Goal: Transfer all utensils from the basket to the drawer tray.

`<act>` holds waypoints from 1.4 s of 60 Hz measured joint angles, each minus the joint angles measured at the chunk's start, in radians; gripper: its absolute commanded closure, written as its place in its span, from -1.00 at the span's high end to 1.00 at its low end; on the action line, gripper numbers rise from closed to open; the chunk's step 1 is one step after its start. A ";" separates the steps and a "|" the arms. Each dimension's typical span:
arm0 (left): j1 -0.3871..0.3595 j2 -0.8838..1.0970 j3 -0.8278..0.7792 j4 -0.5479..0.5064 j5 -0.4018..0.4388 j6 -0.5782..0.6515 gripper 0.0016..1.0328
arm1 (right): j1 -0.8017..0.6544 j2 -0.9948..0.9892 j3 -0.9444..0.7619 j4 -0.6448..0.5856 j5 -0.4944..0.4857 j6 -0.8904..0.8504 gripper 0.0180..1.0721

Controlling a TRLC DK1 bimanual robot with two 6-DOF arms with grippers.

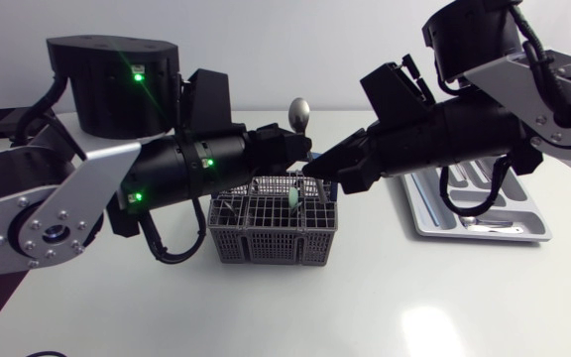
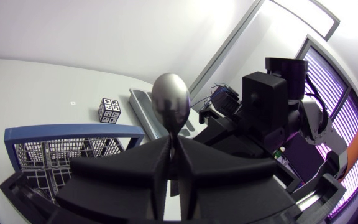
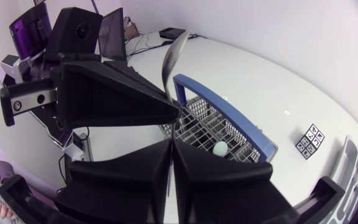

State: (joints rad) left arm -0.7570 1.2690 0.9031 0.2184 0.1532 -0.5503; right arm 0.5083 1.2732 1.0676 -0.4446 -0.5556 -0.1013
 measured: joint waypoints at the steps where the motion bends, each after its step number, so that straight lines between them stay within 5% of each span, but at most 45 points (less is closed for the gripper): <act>1: 0.001 0.000 0.000 0.000 0.000 0.000 -0.74 | 0.000 0.000 0.000 0.000 0.002 0.000 -0.89; 9: 0.011 0.000 -0.001 0.028 -0.002 -0.008 -0.57 | -0.001 0.000 -0.003 0.006 0.003 -0.001 -0.89; 23: 0.053 -0.002 -0.001 0.019 -0.004 -0.008 0.09 | -0.024 -0.004 -0.034 0.023 -0.002 -0.011 -0.89; 30: 0.094 -0.018 0.002 -0.011 -0.021 -0.008 0.25 | -0.041 -0.017 -0.063 0.002 -0.009 -0.036 -0.89; 53: 0.246 -0.143 0.098 -0.072 -0.021 -0.002 0.25 | -0.151 -0.066 -0.160 -0.077 -0.021 -0.137 -0.88; 67: 0.352 -0.146 0.100 -0.196 0.068 0.063 0.24 | -0.451 -0.101 -0.160 -0.216 -0.107 -0.373 -0.88; 84: 0.371 -0.152 0.108 -0.352 0.105 0.291 0.24 | -0.824 0.039 -0.063 -0.405 -0.182 -0.833 -0.87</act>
State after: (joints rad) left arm -0.3862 1.1172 1.0111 -0.1333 0.2577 -0.2592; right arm -0.3153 1.3125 1.0042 -0.8494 -0.7372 -0.9344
